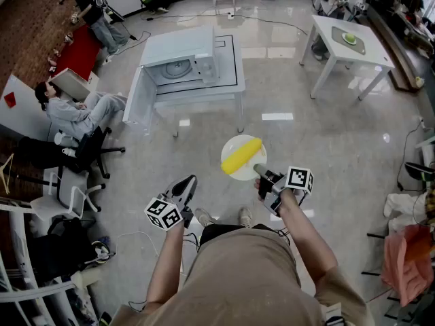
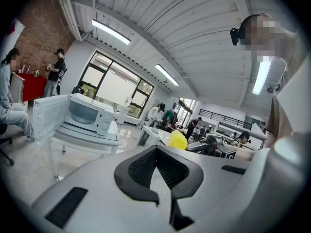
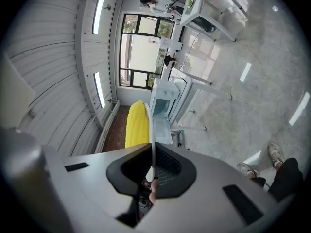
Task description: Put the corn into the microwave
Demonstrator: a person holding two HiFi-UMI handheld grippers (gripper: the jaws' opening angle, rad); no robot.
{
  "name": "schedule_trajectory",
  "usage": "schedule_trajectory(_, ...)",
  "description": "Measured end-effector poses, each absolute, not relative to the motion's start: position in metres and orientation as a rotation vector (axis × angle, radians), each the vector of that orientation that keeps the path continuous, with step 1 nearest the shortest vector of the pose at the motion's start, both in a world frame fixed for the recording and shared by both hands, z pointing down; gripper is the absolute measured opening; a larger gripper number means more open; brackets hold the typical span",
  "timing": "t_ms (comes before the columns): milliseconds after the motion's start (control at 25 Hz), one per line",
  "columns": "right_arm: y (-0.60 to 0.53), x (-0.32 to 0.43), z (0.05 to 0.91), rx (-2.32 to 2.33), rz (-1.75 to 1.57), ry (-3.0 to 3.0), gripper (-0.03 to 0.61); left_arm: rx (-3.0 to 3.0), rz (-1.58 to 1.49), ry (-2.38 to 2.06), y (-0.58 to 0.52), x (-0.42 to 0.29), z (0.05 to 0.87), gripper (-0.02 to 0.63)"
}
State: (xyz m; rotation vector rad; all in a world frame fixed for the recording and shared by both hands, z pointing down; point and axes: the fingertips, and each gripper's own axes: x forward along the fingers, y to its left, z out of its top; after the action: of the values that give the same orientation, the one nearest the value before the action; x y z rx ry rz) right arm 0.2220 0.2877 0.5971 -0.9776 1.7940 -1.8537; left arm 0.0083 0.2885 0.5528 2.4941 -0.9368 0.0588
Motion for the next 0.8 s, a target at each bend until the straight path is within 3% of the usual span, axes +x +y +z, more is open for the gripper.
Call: schedule_trajectory(800, 0.255, 0.211, 0.588, -0.937, -1.907, 1.881, 0.017, 2.497, 0.020, -0.989, 0.279, 0.008, 0.525, 0.005)
